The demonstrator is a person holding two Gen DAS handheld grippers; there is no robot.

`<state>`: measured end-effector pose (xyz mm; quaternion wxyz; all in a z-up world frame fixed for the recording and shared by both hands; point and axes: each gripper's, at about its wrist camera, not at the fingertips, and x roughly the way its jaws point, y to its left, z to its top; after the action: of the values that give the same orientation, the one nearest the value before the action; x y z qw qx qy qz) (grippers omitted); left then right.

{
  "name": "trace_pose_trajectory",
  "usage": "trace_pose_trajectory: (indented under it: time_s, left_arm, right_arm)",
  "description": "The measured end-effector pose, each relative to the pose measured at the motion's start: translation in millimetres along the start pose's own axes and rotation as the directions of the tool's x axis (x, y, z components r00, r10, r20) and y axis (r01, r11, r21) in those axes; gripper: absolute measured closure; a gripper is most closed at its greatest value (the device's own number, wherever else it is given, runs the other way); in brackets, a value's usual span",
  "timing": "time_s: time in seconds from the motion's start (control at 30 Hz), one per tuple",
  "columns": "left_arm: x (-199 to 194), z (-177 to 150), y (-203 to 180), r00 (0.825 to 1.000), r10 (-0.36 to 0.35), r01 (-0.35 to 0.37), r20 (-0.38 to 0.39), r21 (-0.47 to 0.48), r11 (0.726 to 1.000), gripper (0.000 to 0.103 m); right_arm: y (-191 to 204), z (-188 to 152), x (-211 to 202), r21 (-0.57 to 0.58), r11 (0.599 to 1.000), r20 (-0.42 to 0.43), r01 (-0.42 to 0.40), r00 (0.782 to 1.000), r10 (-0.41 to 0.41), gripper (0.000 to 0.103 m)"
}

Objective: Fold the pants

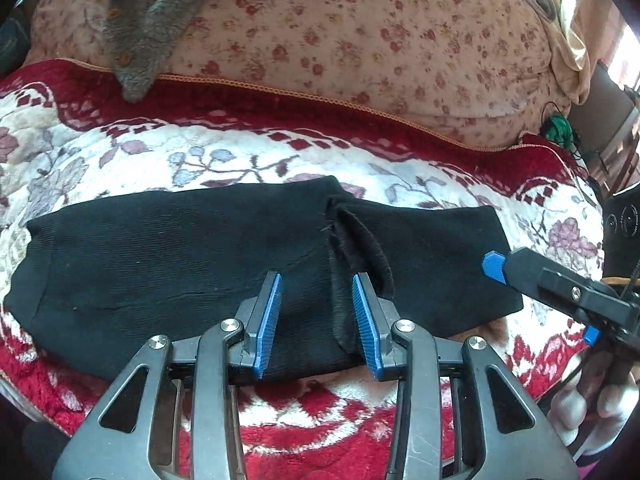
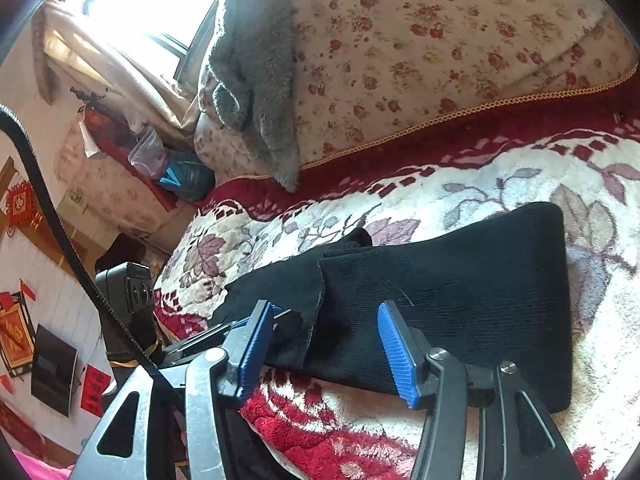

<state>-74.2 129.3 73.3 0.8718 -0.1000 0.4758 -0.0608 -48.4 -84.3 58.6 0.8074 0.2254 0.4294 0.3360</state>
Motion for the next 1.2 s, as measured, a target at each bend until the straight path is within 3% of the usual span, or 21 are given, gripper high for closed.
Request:
trace_pose_trajectory:
  time_s: [0.47, 0.67, 0.83, 1.0, 1.2]
  left_arm:
    - [-21.1, -13.6, 39.5, 1.0, 0.027, -0.026, 0.009, -0.117, 0.993, 0.068]
    - [-33.2, -24.7, 63.8, 0.999, 0.04, -0.038, 0.011, -0.176, 0.984, 0.068]
    - [-39.3, -33.0, 79.9, 0.999, 0.046, -0.043, 0.009, -0.219, 0.975, 0.068]
    - [-51.5, -43.1, 98.7, 0.997, 0.071, -0.062, 0.024, -0.262, 0.963, 0.068]
    - [-66.0, -57.1, 131.7, 0.994, 0.106, -0.086, 0.034, -0.363, 0.928, 0.068]
  right_arm:
    - [15.1, 0.3, 20.8, -0.029, 0.999, -0.044, -0.014, 0.999, 0.013, 0.043]
    - [21.5, 0.7, 41.6, -0.059, 0.998, -0.07, 0.013, 0.997, -0.017, 0.043]
    - [28.1, -6.2, 72.4, -0.082, 0.997, -0.136, -0.016, 0.991, 0.005, 0.043]
    - [35.8, -14.6, 97.4, -0.09, 0.996, -0.185, -0.026, 0.983, 0.009, 0.043]
    - [60.0, -15.8, 114.0, -0.135, 0.988, -0.222, -0.075, 0.974, 0.043, 0.043]
